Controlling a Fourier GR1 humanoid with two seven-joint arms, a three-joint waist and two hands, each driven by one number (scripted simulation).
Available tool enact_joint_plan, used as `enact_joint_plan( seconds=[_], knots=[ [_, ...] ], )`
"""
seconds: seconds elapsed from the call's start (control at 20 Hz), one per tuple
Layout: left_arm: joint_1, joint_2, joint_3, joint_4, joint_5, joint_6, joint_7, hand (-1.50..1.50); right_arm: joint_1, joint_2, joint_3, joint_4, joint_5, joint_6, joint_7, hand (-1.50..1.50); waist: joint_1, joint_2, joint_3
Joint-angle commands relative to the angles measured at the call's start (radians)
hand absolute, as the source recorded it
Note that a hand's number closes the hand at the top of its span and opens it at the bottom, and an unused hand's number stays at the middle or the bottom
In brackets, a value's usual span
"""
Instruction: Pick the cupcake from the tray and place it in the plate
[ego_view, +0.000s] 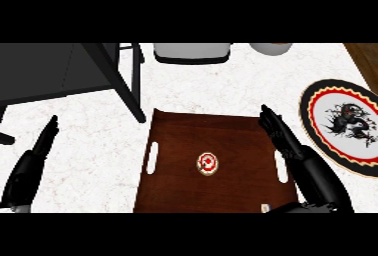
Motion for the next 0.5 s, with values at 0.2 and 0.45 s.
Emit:
enact_joint_plan(
  seconds=[0.2, 0.45],
  knots=[
    [-0.006, -0.032, -0.008, 0.017, -0.039, -0.001, -0.018, 0.0, -0.251, -0.075, 0.005, 0.085, 0.041, 0.112, 0.327, -1.5, 0.012, 0.004, 0.0],
    [0.026, -0.041, 0.0, -0.039, -0.046, -0.005, 0.02, 0.0, -0.317, -0.024, 0.084, 0.176, 0.076, 0.196, 0.397, -1.5, 0.012, 0.002, 0.001]
  ],
)
